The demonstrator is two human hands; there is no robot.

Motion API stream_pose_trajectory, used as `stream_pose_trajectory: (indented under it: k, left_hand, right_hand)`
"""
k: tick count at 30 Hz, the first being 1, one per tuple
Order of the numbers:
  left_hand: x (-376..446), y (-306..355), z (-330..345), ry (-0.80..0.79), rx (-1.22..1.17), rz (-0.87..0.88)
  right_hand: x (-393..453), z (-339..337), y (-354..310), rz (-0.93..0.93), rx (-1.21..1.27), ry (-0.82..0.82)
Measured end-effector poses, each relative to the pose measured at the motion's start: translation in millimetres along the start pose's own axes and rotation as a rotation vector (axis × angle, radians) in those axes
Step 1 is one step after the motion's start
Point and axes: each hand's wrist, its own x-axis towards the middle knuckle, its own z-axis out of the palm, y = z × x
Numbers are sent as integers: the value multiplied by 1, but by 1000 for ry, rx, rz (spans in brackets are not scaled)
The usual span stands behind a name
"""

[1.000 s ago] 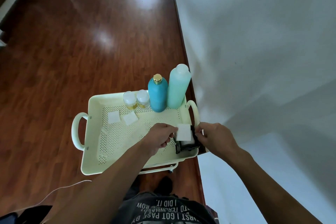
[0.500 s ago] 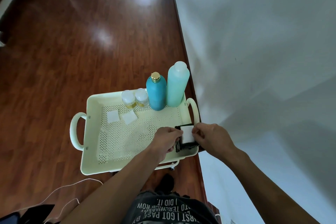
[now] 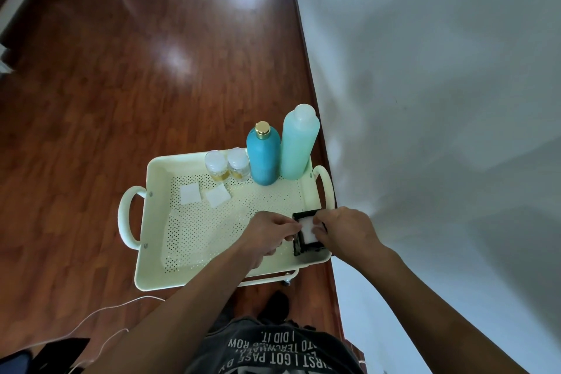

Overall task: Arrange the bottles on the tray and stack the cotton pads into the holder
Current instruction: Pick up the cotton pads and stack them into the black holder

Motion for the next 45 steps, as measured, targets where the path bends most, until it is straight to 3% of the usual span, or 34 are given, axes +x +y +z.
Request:
stream_pose_trajectory:
  k: [17, 20, 28, 36, 41, 45]
  left_hand:
    - [10, -24, -51, 55, -34, -45]
    - [13, -31, -61, 68, -45, -57]
    - [29, -57, -96, 183, 53, -53]
    - [52, -84, -154, 380, 225, -57]
    - [70, -88, -183, 538, 99, -74]
    - [84, -92, -193, 547, 94, -122]
  right_hand:
    - [11, -4, -1, 27, -27, -27]
    - [15, -11, -5, 15, 25, 27]
    - [43, -23, -50, -136, 166, 117]
    - [87, 12, -107, -138, 247, -85]
    - [116, 42, -123, -29, 363, -181]
    - [129, 64, -125, 81, 409, -232]
